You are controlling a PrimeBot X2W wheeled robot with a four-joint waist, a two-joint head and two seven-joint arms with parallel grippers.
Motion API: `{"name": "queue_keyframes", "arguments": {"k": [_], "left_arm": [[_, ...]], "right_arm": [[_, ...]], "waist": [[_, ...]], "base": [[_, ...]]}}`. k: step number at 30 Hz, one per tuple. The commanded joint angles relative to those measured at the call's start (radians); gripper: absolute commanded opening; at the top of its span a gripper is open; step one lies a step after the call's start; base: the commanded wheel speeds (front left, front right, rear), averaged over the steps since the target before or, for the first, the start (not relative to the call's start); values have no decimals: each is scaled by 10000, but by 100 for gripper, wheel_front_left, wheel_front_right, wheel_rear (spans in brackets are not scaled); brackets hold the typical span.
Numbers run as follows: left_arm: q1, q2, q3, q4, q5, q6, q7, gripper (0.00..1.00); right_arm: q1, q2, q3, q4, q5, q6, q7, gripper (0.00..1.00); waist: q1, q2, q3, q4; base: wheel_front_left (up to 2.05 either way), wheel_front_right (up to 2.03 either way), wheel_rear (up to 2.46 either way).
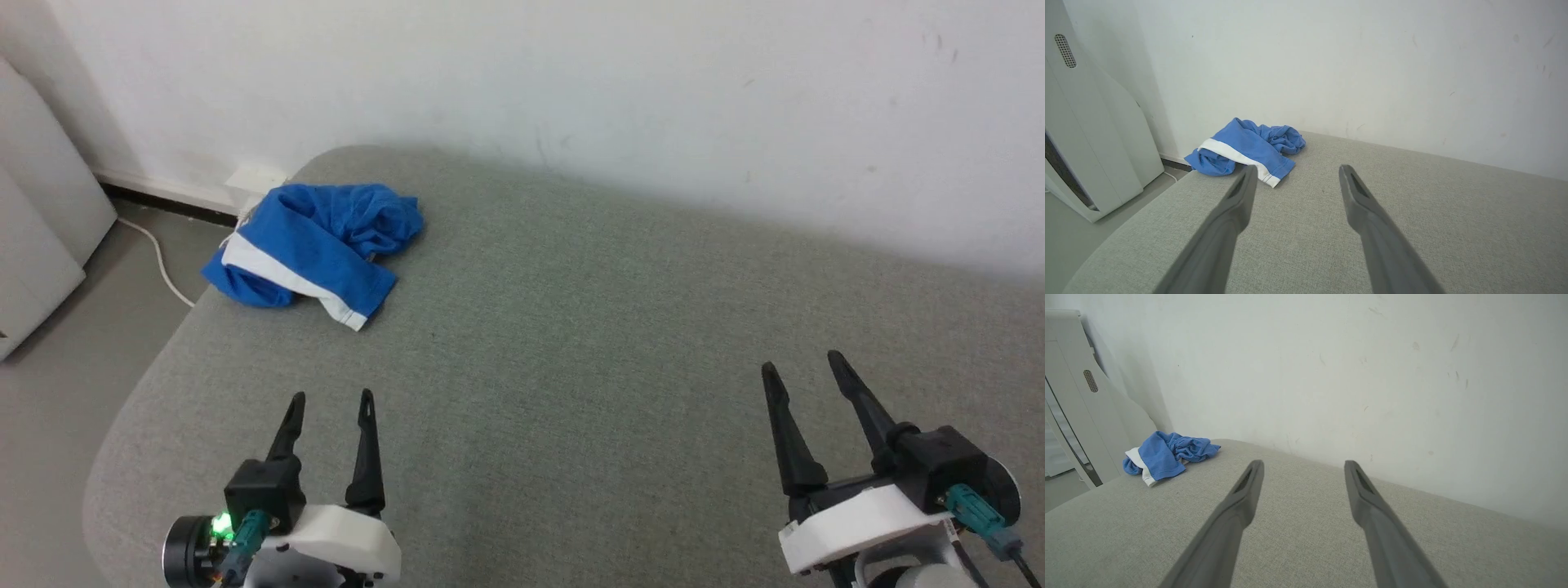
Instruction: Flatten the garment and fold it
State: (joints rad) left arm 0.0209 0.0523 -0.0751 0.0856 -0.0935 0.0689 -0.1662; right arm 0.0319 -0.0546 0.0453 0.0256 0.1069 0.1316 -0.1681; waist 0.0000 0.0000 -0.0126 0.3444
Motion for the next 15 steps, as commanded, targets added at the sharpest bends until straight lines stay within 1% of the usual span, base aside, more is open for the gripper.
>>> {"name": "queue_keyframes", "arguments": {"k": [1, 15], "left_arm": [[113, -13, -69, 27, -76, 99, -125, 100], [97, -16, -238, 94, -200, 240, -418, 100]], "right_arm": [[107, 28, 58, 42, 19, -6, -107, 100], [86, 33, 236, 200, 57, -7, -399, 100]], "waist": [[0, 0, 36, 242], [0, 0, 79, 1031]], "base": [[0, 0, 0], [0, 0, 0]]}}
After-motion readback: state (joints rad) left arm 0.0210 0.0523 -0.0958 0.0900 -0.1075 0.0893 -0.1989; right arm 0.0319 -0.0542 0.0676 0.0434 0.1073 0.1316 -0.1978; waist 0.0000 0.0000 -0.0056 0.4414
